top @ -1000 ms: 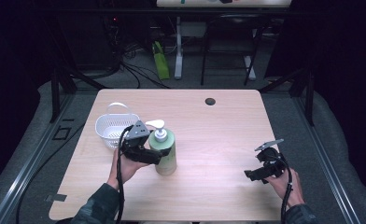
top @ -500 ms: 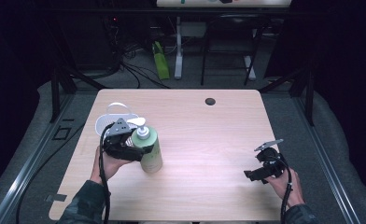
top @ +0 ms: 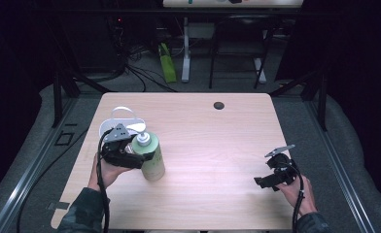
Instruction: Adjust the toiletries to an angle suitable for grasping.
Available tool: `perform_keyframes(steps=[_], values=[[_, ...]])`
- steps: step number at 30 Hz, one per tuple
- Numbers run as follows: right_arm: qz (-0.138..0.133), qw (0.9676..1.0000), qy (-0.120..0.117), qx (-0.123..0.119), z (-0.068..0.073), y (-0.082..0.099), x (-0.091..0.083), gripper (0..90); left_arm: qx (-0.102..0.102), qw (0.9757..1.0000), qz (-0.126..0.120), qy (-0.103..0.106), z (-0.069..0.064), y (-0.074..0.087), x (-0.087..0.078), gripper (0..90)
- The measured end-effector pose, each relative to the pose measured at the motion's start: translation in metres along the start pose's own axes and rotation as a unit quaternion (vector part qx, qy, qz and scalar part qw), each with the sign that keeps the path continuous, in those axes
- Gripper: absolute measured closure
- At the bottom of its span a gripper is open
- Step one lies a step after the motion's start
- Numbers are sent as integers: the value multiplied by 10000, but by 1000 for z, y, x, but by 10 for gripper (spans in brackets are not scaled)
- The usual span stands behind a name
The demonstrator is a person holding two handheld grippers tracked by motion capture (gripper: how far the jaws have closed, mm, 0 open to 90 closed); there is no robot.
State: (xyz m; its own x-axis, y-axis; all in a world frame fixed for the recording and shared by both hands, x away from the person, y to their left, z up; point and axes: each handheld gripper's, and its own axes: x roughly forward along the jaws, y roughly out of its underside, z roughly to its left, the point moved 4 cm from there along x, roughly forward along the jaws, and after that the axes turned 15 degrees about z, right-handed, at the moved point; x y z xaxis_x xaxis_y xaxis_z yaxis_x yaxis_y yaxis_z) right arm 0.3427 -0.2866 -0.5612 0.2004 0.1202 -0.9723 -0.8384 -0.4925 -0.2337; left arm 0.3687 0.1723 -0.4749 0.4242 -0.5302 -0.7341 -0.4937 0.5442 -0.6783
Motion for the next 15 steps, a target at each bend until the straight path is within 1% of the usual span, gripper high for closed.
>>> perform_keyframes(steps=[6,7,10,11,12,14,15], values=[[-7,10000,20,9,-1,0,-1,35,15,10000,80,-25,3,8,-9,119],[-14,10000,0,23,-1,0,-1,36,-44,10000,53,-62,5,10,-11,118],[10,10000,10,19,-1,0,0,35,-65,9999,53,-98,5,11,-11,117],[3,10000,10,6,-1,0,0,36,-136,9998,15,-108,4,10,-11,116],[3,10000,10,6,-1,0,0,36,-136,9998,15,-108,4,10,-11,114],[-7,10000,21,7,-1,0,-1,35,-192,9998,-29,-102,4,10,-11,112],[-14,10000,22,15,-1,0,-1,35,-252,9996,-108,-98,3,10,-12,108]])
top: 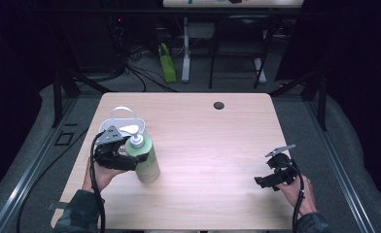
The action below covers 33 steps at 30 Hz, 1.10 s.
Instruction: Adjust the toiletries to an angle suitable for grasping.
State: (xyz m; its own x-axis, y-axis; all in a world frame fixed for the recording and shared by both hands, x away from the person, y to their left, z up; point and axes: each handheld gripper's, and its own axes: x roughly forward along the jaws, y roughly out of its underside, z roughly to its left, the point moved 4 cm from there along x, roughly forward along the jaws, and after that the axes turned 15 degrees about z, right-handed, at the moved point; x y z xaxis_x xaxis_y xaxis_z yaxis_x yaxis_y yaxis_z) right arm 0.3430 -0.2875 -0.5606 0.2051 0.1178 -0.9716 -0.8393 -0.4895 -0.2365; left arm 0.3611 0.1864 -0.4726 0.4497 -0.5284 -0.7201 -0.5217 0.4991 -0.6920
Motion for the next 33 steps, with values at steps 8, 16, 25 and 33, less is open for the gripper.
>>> perform_keyframes(steps=[8,16,25,33], values=[[20,10000,5,-20,0,0,1,35,-162,9996,-202,-102,-7,-2,-5,25],[34,10000,13,-12,1,0,1,35,-447,9979,-379,-264,-13,-1,-13,3],[56,10000,35,-50,1,-1,2,35,-779,9930,-602,-652,-22,-4,-15,2],[66,10000,25,-64,1,0,2,36,-893,9891,-811,-843,-26,-9,-17,2]])
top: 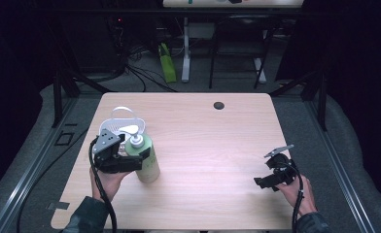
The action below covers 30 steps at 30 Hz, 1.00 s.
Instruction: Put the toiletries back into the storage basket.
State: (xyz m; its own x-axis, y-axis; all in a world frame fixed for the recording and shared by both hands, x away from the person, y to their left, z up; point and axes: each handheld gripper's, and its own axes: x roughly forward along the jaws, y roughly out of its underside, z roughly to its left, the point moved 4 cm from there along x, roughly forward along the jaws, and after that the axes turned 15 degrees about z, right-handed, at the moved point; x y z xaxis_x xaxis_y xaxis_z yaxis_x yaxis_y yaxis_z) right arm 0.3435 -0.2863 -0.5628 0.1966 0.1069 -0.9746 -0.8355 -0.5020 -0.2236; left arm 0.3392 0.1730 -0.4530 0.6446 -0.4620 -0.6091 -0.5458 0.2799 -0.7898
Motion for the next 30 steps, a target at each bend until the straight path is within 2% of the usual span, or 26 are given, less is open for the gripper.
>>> perform_keyframes(steps=[6,9,11,12,13,14,16,18,21,25,30], values=[[15,10000,-20,-3,1,-2,1,37,-68,9999,-39,-109,-1,-1,1,2],[22,10000,-1,-29,2,-2,1,37,-104,9998,-148,-94,-2,-2,0,2],[36,10000,-18,-20,2,-2,2,37,-78,9995,-253,-170,-4,-4,-2,7],[37,10000,-6,-26,1,-1,2,37,-50,9995,-268,-179,-5,-5,-3,57],[18,10000,-38,15,1,-1,1,38,-62,9992,-337,-211,-6,-5,-2,190],[18,10000,-38,15,1,-1,1,38,-66,9991,-341,-239,-7,-5,-2,190],[-8,10000,-53,-1,2,-2,0,38,-55,9991,-352,-222,-9,-5,-1,306],[33,10000,-6,-20,2,-2,1,38,-22,9989,-384,-264,-11,-6,0,332],[57,10000,-39,-21,2,-1,2,44,-73,9979,-407,-492,-12,-9,2,402],[33,10000,-42,-31,3,-2,1,45,-150,9971,-496,-553,-10,-12,2,455],[69,10000,-37,-46,3,-2,2,46,-201,9950,-732,-646,-11,-18,0,553]])
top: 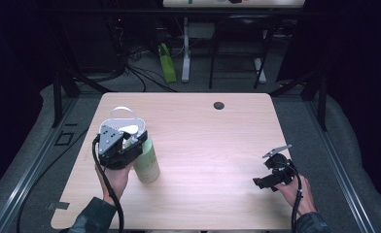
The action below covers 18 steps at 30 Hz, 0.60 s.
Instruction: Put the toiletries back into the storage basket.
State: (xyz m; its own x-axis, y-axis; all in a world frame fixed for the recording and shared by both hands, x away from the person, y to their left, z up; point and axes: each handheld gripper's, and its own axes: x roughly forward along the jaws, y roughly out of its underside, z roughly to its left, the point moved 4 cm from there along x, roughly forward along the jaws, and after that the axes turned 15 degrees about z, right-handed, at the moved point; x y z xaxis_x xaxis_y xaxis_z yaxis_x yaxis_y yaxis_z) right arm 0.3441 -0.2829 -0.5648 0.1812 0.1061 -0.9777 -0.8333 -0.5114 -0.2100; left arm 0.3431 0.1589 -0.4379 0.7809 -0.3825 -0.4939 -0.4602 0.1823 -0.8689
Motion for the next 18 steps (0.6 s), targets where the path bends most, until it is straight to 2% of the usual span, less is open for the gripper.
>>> perform_keyframes(steps=[4,7,18], values=[[-53,10000,72,25,-1,0,-2,46,-33,9999,-144,-68,-2,-1,-1,605],[-80,9999,79,23,-1,0,-3,51,-115,9996,-238,-34,2,-1,-2,663],[-67,9999,71,31,-1,0,-2,52,-105,9995,-282,-86,2,-2,-1,670]])
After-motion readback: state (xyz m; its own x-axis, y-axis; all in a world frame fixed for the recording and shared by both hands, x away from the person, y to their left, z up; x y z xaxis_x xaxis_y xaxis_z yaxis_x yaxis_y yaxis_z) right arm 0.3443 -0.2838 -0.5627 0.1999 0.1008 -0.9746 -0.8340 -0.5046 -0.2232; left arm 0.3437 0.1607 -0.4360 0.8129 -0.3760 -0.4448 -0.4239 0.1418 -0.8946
